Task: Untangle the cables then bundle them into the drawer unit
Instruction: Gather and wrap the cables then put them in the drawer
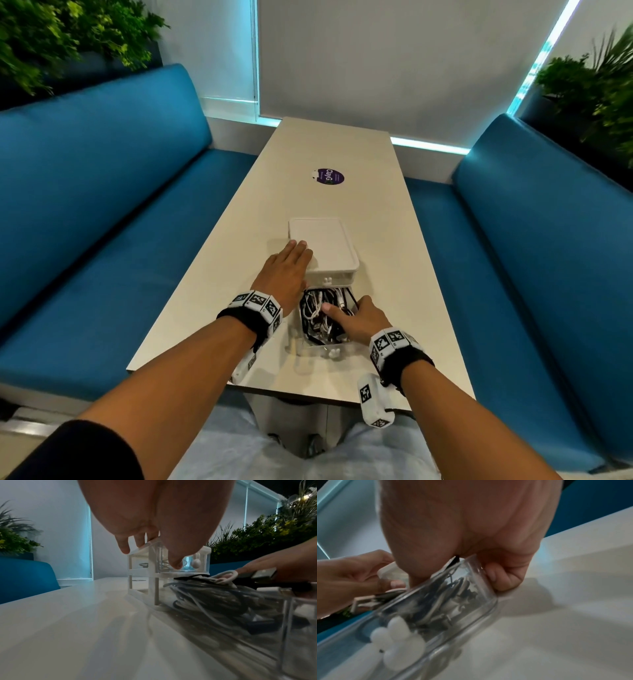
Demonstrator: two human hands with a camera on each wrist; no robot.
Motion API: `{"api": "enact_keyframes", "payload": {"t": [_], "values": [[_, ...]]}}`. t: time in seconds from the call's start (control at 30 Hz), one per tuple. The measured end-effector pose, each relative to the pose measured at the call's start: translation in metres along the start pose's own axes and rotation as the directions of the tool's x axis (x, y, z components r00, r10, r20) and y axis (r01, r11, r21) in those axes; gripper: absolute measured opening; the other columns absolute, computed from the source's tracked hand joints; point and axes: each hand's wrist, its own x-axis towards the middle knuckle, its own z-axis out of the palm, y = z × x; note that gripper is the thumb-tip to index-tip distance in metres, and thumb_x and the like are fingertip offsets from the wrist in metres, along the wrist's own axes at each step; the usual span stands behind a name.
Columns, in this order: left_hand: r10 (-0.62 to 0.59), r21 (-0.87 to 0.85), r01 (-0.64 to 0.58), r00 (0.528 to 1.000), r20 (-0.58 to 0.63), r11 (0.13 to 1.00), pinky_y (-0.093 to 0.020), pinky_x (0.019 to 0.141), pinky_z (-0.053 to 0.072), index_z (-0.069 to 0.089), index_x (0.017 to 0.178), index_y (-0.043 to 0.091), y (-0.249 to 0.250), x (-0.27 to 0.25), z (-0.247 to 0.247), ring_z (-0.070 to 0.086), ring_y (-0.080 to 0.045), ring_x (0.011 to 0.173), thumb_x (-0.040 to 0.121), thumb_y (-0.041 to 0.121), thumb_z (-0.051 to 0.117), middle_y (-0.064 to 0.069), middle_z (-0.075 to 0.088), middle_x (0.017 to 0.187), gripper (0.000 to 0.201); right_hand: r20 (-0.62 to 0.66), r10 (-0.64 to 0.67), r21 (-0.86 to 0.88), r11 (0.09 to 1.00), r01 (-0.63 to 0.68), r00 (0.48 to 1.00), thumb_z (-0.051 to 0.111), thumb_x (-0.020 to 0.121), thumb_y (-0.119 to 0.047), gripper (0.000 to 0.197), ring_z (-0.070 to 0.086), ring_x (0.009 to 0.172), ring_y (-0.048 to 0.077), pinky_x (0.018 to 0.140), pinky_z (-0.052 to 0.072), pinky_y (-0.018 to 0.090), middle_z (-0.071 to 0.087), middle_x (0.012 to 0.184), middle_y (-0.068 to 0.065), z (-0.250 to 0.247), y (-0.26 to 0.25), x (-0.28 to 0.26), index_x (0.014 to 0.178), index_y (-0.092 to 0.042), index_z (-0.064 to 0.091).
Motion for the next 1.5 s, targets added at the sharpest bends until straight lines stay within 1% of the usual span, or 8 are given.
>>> {"api": "enact_keyframes", "payload": {"t": [0.17,0.43,0.73,0.9,1.03,1.17,1.33,1.5], "values": [[0.014,-0.031,-0.014,1.000,-0.020,0.999,-0.041,0.119,0.025,0.024,0.151,0.014,-0.002,0.001,0.005,0.007,-0.022,0.152,0.096,0.020,0.056,-0.005,0.014,0.164,0.065,0.024,0.054,-0.082,0.995,-0.052,0.998,0.055,0.060,-0.090,0.123,0.056,0.119,0.032,0.080,0.044,0.032,0.052,0.138,0.014,0.004,-0.011,0.001,0.144,-0.005,0.027],[0.098,0.002,-0.098,0.995,-0.003,0.995,-0.043,0.120,0.024,0.030,0.150,0.007,-0.015,0.005,0.015,0.008,-0.026,0.152,0.095,0.017,0.059,-0.010,0.018,0.163,0.063,-0.074,0.073,-0.043,0.996,-0.077,0.995,0.064,0.040,-0.092,0.120,0.063,0.099,0.027,0.080,0.055,0.036,0.062,0.117,0.006,0.007,-0.016,0.009,0.127,-0.012,0.042],[0.112,-0.100,-0.114,0.993,-0.023,0.988,-0.037,0.122,0.018,0.033,0.148,0.009,-0.011,0.003,0.004,0.009,-0.024,0.152,0.092,0.011,0.063,-0.008,0.020,0.162,0.064,-0.005,0.130,0.039,0.991,-0.130,0.991,0.080,0.052,-0.073,0.115,0.061,0.112,0.029,0.084,0.050,0.032,0.058,0.129,0.010,0.006,-0.024,0.012,0.135,-0.006,0.038],[0.078,-0.011,-0.078,0.996,0.045,0.997,-0.039,0.121,0.021,0.022,0.153,0.012,-0.007,0.001,0.001,0.004,-0.023,0.152,0.085,0.025,0.074,-0.005,0.012,0.164,0.086,-0.124,0.075,0.044,0.997,-0.070,0.989,0.065,0.042,-0.091,0.138,0.054,0.122,0.032,0.091,0.048,0.036,0.052,0.137,0.012,0.024,-0.031,0.003,0.143,-0.006,0.027],[0.026,0.031,-0.027,0.998,0.051,0.999,-0.042,0.118,0.027,0.020,0.151,0.011,-0.001,0.005,0.003,0.010,-0.027,0.151,0.078,0.023,0.079,-0.007,0.018,0.162,0.094,-0.067,0.024,0.118,0.993,-0.016,0.997,0.067,0.065,-0.078,0.102,0.058,0.114,0.028,0.084,0.047,0.032,0.058,0.126,0.007,0.017,-0.020,0.004,0.133,-0.009,0.037],[-0.002,0.028,0.002,1.000,-0.003,1.000,-0.045,0.110,0.038,0.029,0.146,0.011,0.008,0.007,0.006,0.020,-0.031,0.147,0.073,0.012,0.079,-0.009,0.029,0.156,0.089,-0.051,-0.017,0.081,0.997,0.021,0.999,0.047,0.084,-0.074,0.075,0.060,0.106,0.030,0.077,0.043,0.032,0.059,0.114,0.008,0.011,-0.006,0.008,0.122,-0.010,0.044],[0.005,-0.008,-0.005,0.999,-0.034,1.000,-0.045,0.105,0.044,0.032,0.145,0.011,0.005,0.007,0.010,0.023,-0.032,0.144,0.071,0.007,0.078,-0.008,0.034,0.152,0.087,-0.118,0.080,0.088,0.994,-0.070,0.990,0.065,0.077,-0.066,0.065,0.057,0.084,0.026,0.067,0.042,0.030,0.064,0.106,0.008,0.017,-0.010,0.022,0.110,-0.012,0.052],[0.029,-0.057,-0.031,0.999,-0.041,0.998,-0.043,0.115,0.034,0.025,0.153,0.013,0.002,0.004,0.012,0.014,-0.032,0.149,0.081,0.007,0.073,-0.008,0.026,0.158,0.087,-0.205,0.056,0.077,0.996,-0.041,0.977,0.064,0.067,-0.073,0.062,0.059,0.070,0.021,0.063,0.049,0.032,0.062,0.086,0.000,0.011,-0.010,0.027,0.094,-0.019,0.053]]}}
